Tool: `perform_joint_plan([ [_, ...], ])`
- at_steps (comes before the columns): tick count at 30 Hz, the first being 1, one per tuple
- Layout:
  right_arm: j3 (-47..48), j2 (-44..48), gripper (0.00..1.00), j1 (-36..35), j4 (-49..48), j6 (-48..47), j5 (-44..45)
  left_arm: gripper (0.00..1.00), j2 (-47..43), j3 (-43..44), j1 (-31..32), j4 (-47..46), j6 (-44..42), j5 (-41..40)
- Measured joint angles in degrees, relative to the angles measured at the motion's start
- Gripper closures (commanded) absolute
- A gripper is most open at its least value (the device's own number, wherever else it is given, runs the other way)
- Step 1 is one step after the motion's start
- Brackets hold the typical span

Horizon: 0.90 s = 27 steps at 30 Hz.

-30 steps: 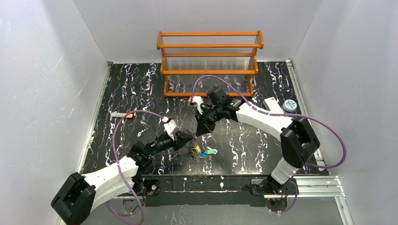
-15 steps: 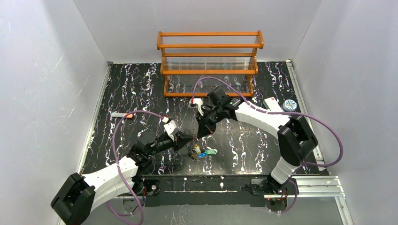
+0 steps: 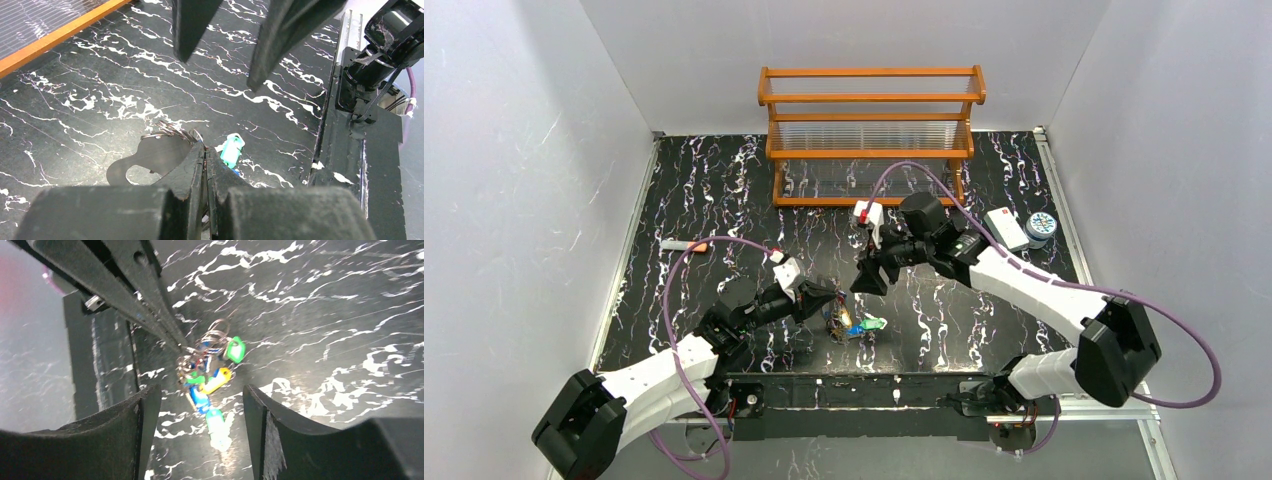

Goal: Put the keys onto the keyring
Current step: Insert the key onto the keyring, then adjust the key on the keyring.

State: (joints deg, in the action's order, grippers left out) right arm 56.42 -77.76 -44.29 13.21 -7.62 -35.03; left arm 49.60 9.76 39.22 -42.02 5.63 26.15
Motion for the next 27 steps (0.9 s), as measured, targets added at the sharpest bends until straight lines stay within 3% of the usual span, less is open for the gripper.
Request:
perform_joint_plan([
  [6, -4.46, 3.52, 0.32, 0.37, -9.86, 0.26, 3.17, 1.00, 0.00, 0.00, 0.00, 0.00, -1.11, 0.28],
  [13, -13.79, 6.03, 0.33, 0.52, -21.44, -7.23, -5.20, 1.00, -0.46, 0.00, 0.00, 0.00, -2.93, 1.88],
  [24, -22.60, 7.21, 0.64, 0.52, -37.70, -14.99, -13.20, 1.00, -0.66, 0.00, 0.02, -0.94, -4.37, 5.77],
  [27, -22.60, 7.17, 0.65, 0.52, -40.02, -15.56, -15.39, 1.00, -0.59, 0.00, 0.13, -1.29, -4.52, 6.51],
])
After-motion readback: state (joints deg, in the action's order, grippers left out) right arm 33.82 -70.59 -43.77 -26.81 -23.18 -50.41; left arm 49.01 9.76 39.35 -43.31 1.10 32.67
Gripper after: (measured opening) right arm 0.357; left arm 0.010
